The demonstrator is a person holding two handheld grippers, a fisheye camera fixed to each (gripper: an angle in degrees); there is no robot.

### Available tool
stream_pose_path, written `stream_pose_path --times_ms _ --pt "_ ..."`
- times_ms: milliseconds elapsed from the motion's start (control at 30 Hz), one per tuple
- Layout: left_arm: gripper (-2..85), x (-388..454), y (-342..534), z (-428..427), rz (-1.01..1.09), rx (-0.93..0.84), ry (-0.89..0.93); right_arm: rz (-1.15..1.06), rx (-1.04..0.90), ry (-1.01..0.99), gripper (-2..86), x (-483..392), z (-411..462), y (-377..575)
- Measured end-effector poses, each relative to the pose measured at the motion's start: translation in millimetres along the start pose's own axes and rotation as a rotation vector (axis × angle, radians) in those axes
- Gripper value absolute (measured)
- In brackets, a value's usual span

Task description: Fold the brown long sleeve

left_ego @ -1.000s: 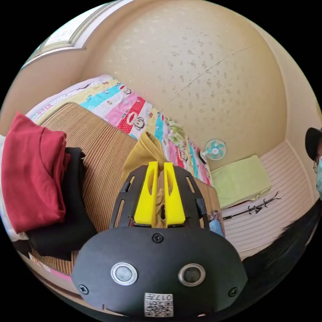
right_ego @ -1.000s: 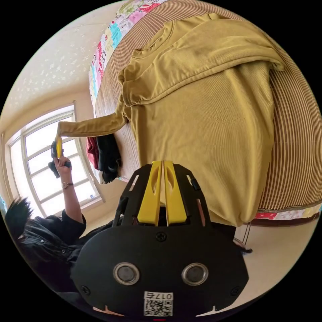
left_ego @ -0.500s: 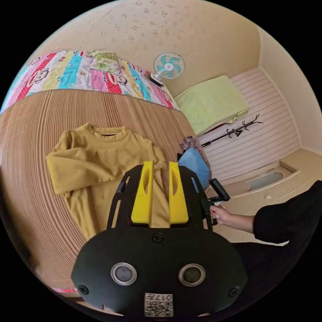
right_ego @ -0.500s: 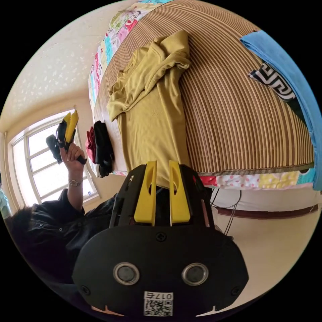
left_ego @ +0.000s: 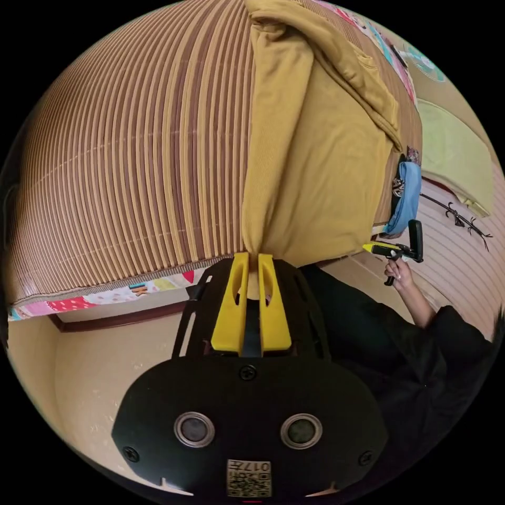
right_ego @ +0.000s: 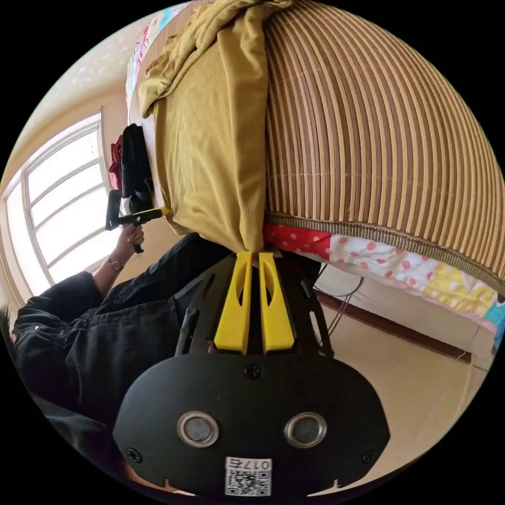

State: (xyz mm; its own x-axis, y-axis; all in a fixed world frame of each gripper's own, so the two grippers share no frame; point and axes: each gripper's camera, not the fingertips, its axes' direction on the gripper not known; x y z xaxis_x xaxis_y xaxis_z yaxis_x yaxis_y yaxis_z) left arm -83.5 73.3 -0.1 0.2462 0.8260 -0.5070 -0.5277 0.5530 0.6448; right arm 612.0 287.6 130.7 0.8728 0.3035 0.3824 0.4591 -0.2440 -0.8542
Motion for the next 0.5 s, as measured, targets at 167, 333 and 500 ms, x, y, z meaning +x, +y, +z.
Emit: stream_pose_path --times_ms 167,333,500 --pt "2.4 21 13 -62 0.244 0.087 0.236 -0.145 0.138 0.107 2.7 -23 -103 38" --pt "7.9 -5 19 -46 -0.006 0.133 -0.018 0.082 0.169 0.166 4.0 33 -98 33" --pt "11.7 -22 -5 -1 0.011 0.100 0.252 0.182 0.075 0.163 9.7 78 -62 28"
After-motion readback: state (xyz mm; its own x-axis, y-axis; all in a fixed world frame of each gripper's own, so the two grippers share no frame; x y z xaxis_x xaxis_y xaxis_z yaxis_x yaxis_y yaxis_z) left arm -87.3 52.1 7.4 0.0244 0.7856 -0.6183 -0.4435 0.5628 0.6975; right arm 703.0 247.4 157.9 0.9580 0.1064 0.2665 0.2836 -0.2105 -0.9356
